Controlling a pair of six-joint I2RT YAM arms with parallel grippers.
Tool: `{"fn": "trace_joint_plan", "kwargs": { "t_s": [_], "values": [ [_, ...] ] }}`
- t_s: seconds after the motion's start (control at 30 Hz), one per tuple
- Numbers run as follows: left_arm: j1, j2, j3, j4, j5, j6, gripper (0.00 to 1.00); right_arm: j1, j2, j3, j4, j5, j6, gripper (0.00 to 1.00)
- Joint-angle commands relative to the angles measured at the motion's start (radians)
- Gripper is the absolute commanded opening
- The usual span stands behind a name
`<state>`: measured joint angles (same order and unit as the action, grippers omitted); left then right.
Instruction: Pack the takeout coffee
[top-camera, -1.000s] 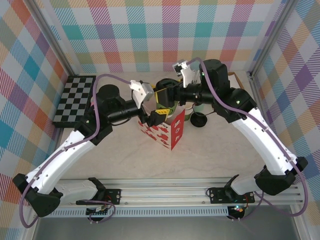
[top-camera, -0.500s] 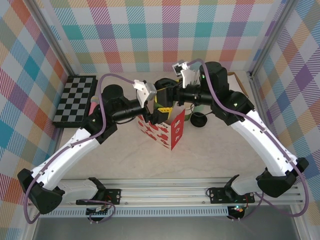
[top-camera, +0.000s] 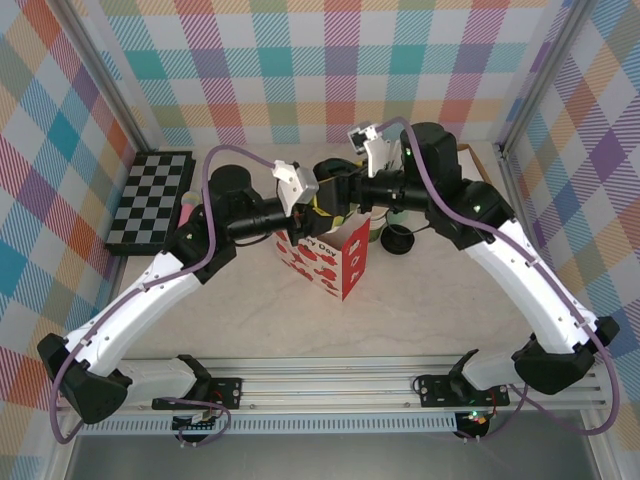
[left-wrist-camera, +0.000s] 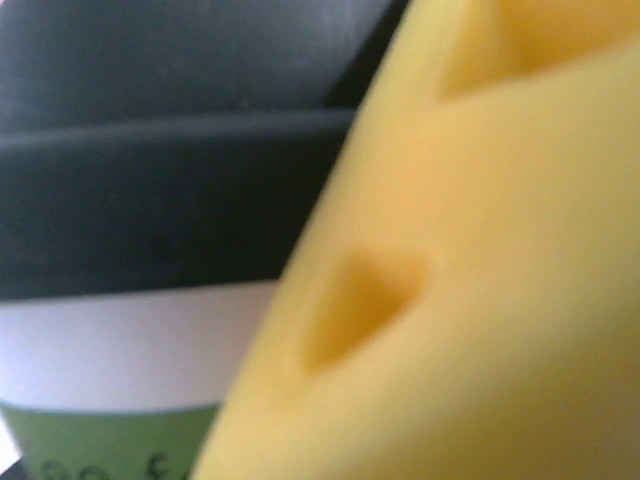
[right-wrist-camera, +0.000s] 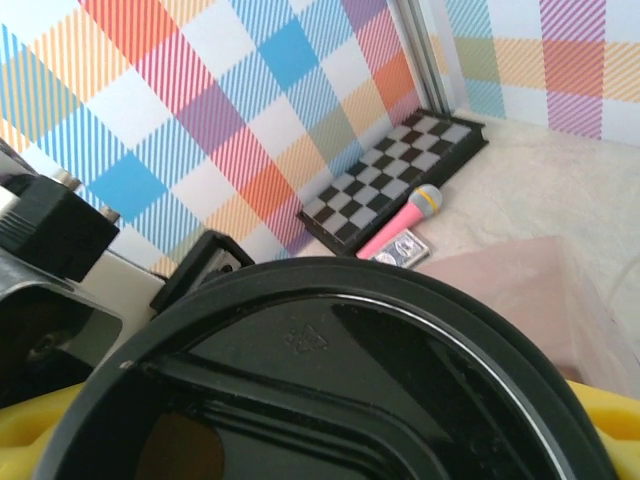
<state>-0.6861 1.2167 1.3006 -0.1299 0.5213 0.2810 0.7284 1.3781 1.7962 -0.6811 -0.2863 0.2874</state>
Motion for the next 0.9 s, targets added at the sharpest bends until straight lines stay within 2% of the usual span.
{"fn": "trace_joint_plan", "kwargs": {
  "t_s": [0.0,0.07,0.2,0.5,0.7,0.87],
  "values": [
    [-0.003,0.011,0.028,-0.137,-0.022,0.159,0.35,-0.017,0.005,0.121,-0.243,0.057,-0.005,0.78],
    [-0.003,0.013,0.033,-0.160,-0.023,0.193,0.36,-0.037,0.003,0.149,-0.329,0.056,0.004,0.89],
    [-0.003,0.026,0.068,-0.234,-0.008,0.232,0.38,-0.052,0.007,0.202,-0.429,0.017,0.016,1.00],
    [-0.002,0.039,0.096,-0.241,0.003,0.256,0.39,-0.053,0.100,0.329,-0.536,-0.041,0.069,1.00],
    [-0.002,0.036,0.096,-0.223,0.026,0.259,0.40,-0.053,0.158,0.400,-0.625,0.083,0.100,1.00],
    [-0.002,0.027,0.083,-0.190,0.053,0.260,0.40,-0.053,0.182,0.399,-0.584,-0.060,0.135,1.00]
  ]
}}
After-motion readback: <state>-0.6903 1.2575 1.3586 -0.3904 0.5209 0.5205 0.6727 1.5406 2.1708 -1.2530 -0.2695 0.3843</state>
